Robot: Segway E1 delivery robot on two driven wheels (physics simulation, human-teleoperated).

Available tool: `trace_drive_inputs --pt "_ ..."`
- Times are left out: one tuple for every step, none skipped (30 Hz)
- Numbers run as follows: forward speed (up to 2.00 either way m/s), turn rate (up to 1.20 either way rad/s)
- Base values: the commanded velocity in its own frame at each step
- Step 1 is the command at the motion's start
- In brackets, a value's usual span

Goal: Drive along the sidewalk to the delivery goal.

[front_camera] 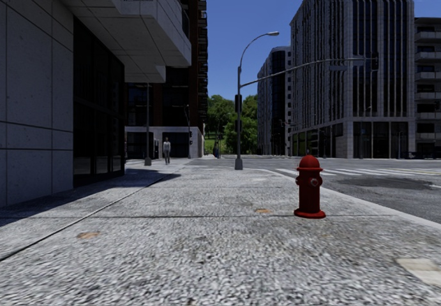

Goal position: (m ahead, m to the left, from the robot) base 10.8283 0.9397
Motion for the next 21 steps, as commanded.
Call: trace_drive_inputs --pt "2.00 0.00" --pt "2.00 0.00" --pt "2.00 0.00" --pt "2.00 0.00" --pt "2.00 0.00" --pt "2.00 0.00" --pt "2.00 0.00" --pt "2.00 0.00" --pt "2.00 0.00" --pt "2.00 0.00" --pt "2.00 0.00" --pt "2.00 0.00" --pt "2.00 0.00" --pt "2.00 0.00" --pt "2.00 0.00" --pt "2.00 0.00" --pt "2.00 0.00" --pt "2.00 0.00" --pt "2.00 0.00" --pt "2.00 0.00" --pt "2.00 0.00"
